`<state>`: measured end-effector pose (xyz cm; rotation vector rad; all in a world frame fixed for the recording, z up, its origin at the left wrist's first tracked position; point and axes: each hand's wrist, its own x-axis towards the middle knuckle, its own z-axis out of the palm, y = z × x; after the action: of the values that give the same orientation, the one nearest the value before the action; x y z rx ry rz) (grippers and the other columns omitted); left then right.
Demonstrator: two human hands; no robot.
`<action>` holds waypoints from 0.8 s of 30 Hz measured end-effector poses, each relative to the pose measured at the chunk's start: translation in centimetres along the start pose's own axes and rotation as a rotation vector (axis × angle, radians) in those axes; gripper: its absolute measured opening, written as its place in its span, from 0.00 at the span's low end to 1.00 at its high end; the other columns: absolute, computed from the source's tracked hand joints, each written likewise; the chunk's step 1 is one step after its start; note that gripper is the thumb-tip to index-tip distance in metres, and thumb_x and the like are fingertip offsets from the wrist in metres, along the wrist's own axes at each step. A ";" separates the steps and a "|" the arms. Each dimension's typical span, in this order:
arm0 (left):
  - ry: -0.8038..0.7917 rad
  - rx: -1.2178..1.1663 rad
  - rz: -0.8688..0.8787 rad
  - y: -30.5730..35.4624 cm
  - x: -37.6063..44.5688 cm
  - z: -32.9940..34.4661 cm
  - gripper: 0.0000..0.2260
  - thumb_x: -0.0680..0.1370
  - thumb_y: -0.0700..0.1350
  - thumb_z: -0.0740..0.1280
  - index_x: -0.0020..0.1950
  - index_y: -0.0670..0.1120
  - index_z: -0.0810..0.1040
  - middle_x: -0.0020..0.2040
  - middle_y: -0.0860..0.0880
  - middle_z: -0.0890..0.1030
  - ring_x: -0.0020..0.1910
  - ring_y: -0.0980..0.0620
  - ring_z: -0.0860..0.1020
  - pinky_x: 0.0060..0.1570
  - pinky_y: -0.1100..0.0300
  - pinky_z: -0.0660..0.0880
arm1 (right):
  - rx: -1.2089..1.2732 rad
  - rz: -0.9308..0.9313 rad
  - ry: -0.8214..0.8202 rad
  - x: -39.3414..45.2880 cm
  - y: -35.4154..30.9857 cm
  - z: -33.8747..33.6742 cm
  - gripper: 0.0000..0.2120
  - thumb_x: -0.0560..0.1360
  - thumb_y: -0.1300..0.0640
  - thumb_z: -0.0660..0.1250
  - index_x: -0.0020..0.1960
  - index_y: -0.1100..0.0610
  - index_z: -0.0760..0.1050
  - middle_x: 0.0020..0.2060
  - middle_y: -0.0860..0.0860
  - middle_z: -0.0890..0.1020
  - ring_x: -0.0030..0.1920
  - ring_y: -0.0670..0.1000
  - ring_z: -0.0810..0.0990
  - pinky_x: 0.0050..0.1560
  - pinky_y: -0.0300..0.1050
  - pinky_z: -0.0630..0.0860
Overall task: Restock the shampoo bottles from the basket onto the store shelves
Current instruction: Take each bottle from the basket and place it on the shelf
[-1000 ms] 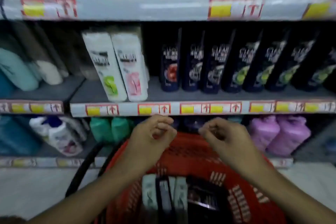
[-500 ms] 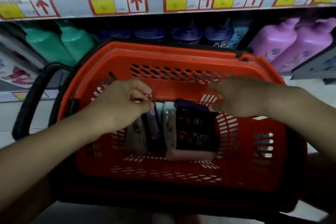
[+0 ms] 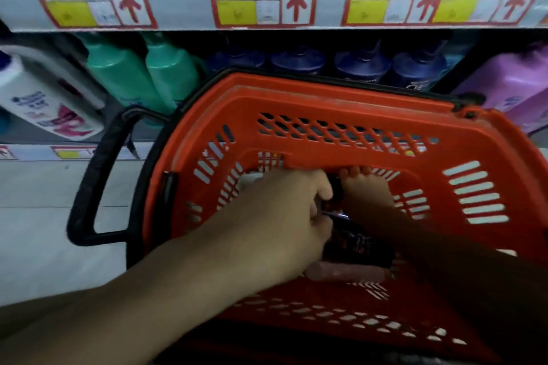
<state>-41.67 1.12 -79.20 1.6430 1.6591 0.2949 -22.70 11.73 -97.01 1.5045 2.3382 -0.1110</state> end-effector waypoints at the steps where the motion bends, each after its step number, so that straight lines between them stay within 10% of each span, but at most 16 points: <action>1: -0.010 0.015 0.010 0.0 -0.2 -0.1 0.11 0.77 0.50 0.69 0.59 0.58 0.76 0.44 0.58 0.81 0.38 0.65 0.74 0.53 0.59 0.71 | -0.020 -0.040 -0.008 0.4 0.2 -0.3 0.30 0.70 0.36 0.72 0.62 0.57 0.77 0.57 0.57 0.82 0.58 0.60 0.81 0.53 0.51 0.78; 7: 0.050 0.041 0.048 -0.1 -0.1 -0.7 0.15 0.77 0.46 0.67 0.62 0.56 0.75 0.53 0.55 0.82 0.51 0.57 0.80 0.54 0.58 0.76 | 0.796 0.046 -0.175 -1.2 3.9 -10.4 0.18 0.64 0.44 0.81 0.48 0.54 0.86 0.45 0.53 0.88 0.44 0.46 0.82 0.47 0.42 0.76; 12: 0.207 0.020 0.125 2.6 -0.2 -1.2 0.28 0.75 0.51 0.70 0.73 0.59 0.64 0.66 0.57 0.74 0.65 0.54 0.74 0.63 0.54 0.73 | 1.440 -0.049 -0.285 -7.2 4.2 -20.6 0.23 0.66 0.51 0.77 0.57 0.63 0.84 0.53 0.60 0.87 0.59 0.61 0.84 0.65 0.55 0.77; 18: 0.237 -0.400 0.145 7.4 -1.7 -2.0 0.32 0.71 0.48 0.74 0.66 0.68 0.60 0.51 0.59 0.81 0.42 0.58 0.81 0.40 0.61 0.79 | 1.614 -0.033 -0.019 -12.1 3.4 -25.3 0.15 0.71 0.51 0.74 0.55 0.57 0.85 0.50 0.61 0.87 0.53 0.66 0.85 0.59 0.59 0.80; 21: 0.102 -0.718 -0.024 9.3 -1.0 -4.4 0.20 0.65 0.49 0.75 0.53 0.52 0.71 0.42 0.46 0.82 0.27 0.49 0.79 0.29 0.60 0.73 | 1.696 -0.014 0.143 -12.5 3.1 -26.7 0.24 0.69 0.44 0.74 0.65 0.46 0.80 0.42 0.62 0.83 0.43 0.67 0.81 0.44 0.54 0.81; 24: -0.290 -0.999 -0.096 8.7 -0.8 -8.3 0.15 0.75 0.47 0.65 0.51 0.34 0.76 0.46 0.37 0.74 0.21 0.52 0.73 0.18 0.65 0.64 | 1.299 -0.211 0.274 -12.7 4.3 -27.5 0.29 0.64 0.38 0.74 0.65 0.38 0.78 0.55 0.57 0.79 0.55 0.53 0.82 0.56 0.51 0.82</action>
<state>-40.64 4.47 -67.65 0.7951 1.0660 0.6674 -21.15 9.60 -66.58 1.7436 2.7191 -1.8614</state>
